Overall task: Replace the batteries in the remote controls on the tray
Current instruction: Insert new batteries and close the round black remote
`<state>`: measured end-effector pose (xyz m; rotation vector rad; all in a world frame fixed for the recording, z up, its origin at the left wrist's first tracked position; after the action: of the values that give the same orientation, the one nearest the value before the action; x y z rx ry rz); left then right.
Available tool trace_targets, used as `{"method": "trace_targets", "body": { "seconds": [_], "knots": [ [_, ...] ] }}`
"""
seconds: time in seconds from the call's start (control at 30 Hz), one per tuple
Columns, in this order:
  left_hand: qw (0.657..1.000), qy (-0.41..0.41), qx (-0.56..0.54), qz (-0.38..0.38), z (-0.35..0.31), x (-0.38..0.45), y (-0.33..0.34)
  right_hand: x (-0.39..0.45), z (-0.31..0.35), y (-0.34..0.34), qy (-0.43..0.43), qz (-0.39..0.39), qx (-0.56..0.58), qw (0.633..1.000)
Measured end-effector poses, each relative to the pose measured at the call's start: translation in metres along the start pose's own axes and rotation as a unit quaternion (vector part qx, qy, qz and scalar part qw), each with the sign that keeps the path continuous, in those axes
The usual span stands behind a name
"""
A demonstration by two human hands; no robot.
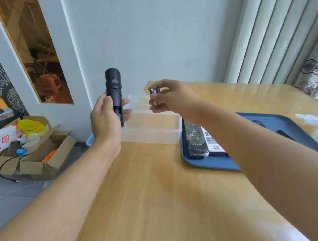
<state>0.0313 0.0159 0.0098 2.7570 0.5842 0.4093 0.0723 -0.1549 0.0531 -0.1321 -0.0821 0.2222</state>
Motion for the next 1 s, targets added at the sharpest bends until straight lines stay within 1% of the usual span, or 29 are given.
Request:
{"method": "trace_targets", "body": {
  "seconds": [0.03, 0.1, 0.17, 0.23, 0.3, 0.4, 0.47, 0.53, 0.6, 0.63, 0.7, 0.83, 1.0],
  "knots": [
    [1.0, -0.012, 0.015, 0.02, 0.0, -0.008, 0.011, -0.014, 0.0, -0.015, 0.009, 0.01, 0.077, 0.997],
    [0.996, -0.045, 0.041, 0.069, 0.005, -0.027, 0.037, -0.041, -0.007, -0.048, 0.053, 0.023, 0.203, 0.977],
    [0.989, -0.077, 0.042, 0.122, 0.015, -0.048, 0.069, -0.065, -0.019, -0.082, 0.096, 0.017, 0.274, 0.957],
    [0.98, -0.104, 0.036, 0.168, 0.027, -0.069, 0.102, -0.087, -0.029, -0.111, 0.113, 0.004, 0.299, 0.947],
    [0.971, -0.133, 0.029, 0.199, 0.037, -0.088, 0.133, -0.106, -0.038, -0.136, 0.111, -0.007, 0.272, 0.956],
    [0.957, -0.171, 0.029, 0.231, 0.051, -0.109, 0.169, -0.126, -0.046, -0.166, 0.085, -0.02, 0.184, 0.979],
    [0.95, -0.183, 0.032, 0.252, 0.058, -0.12, 0.185, -0.14, -0.049, -0.179, 0.064, -0.027, 0.173, 0.982],
    [0.944, -0.183, 0.011, 0.276, 0.065, -0.131, 0.197, -0.15, -0.054, -0.188, 0.036, -0.066, 0.167, 0.983],
    [0.942, -0.169, 0.001, 0.291, 0.069, -0.137, 0.202, -0.154, -0.057, -0.191, -0.014, -0.119, 0.1, 0.988],
    [0.941, -0.159, 0.004, 0.3, 0.069, -0.138, 0.203, -0.155, -0.056, -0.19, -0.041, -0.134, 0.07, 0.988],
    [0.937, -0.159, 0.01, 0.311, 0.068, -0.142, 0.201, -0.157, -0.055, -0.187, -0.073, -0.154, 0.057, 0.984],
    [0.928, -0.172, 0.015, 0.329, 0.061, -0.148, 0.193, -0.163, -0.054, -0.183, -0.107, -0.159, 0.033, 0.981],
    [0.92, -0.172, 0.022, 0.351, 0.06, -0.15, 0.189, -0.164, -0.061, -0.178, -0.105, -0.16, 0.005, 0.982]
  ]
}}
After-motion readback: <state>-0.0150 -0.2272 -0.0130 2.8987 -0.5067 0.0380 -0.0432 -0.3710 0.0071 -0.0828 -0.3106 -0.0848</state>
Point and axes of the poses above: each hand's wrist, its own x-axis towards the middle knuckle, its own y-axis out of the palm, z = x × y, the point moved 2 cm from there along x, towards the middle knuckle, and after that the axes turned 2 degrees about y, right-handed, at the moved point
